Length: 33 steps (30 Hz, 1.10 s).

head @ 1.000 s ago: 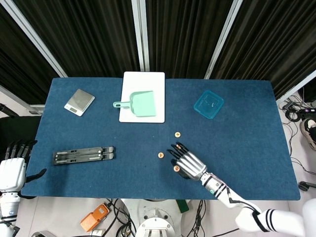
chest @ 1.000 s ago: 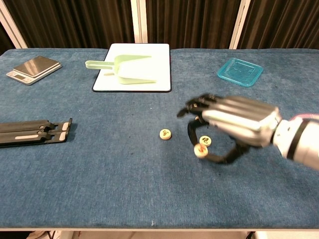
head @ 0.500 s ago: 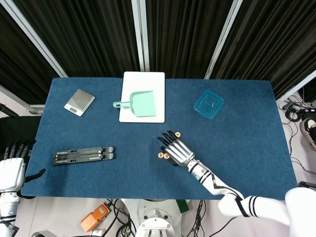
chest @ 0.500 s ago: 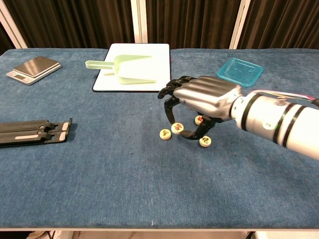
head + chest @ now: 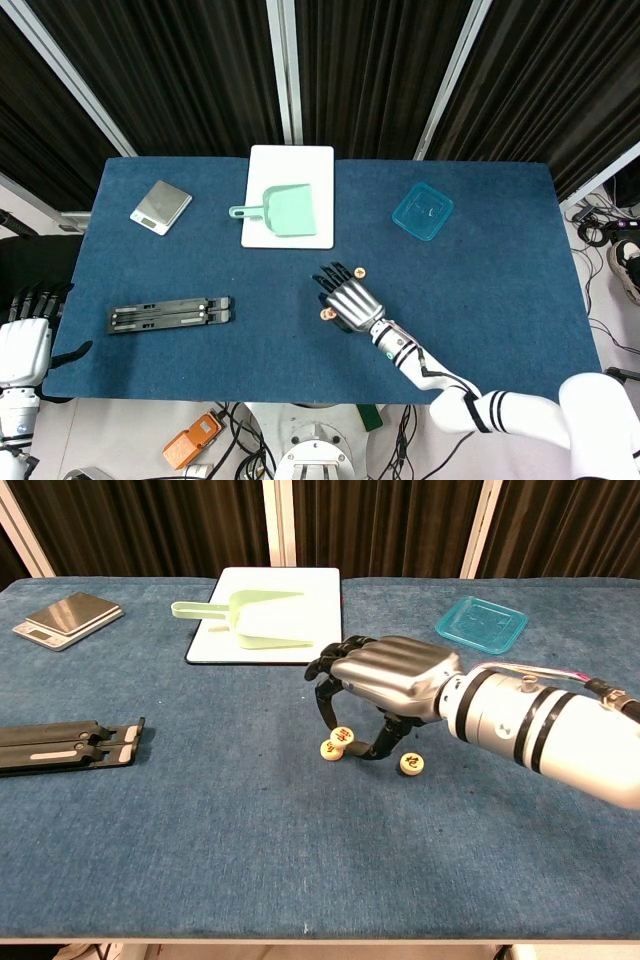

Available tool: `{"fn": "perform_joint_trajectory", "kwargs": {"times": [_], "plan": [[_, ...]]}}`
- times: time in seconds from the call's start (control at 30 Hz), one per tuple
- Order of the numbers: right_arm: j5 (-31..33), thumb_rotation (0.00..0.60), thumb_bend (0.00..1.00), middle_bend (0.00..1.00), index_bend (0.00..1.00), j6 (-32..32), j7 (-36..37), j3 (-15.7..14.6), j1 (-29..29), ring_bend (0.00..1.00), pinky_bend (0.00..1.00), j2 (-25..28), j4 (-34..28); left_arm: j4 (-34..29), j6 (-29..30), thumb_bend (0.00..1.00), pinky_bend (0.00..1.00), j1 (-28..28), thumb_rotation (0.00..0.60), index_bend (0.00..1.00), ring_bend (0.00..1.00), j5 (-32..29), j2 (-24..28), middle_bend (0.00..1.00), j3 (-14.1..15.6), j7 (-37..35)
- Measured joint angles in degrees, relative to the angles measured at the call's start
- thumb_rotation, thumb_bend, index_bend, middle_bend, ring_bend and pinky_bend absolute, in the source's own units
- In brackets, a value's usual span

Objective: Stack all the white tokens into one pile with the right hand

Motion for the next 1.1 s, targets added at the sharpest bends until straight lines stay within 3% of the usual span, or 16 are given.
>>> {"fn": "perform_joint_trajectory", "kwargs": {"times": [0.8, 1.1], "plan": [[1.3, 0.600, 0.52, 0.18, 0.44, 1.0, 0.1, -1.5, 1.9, 0.08, 0.08, -1.3, 1.3, 1.3, 0.0, 0.09, 0.00, 0.3, 0.600, 0.17, 0.07, -0.2, -0.6, 0.14, 0.0, -0.9], [1.0, 0.600, 0.52, 0.18, 0.46, 3.2, 1.1, -1.9, 1.0, 0.08, 0.08, 0.4, -0.2, 1.4, 0.0, 0.08, 0.00, 0.3, 0.600, 0.17, 0.07, -0.2, -0.7, 0.14, 0.0, -1.2]]}}
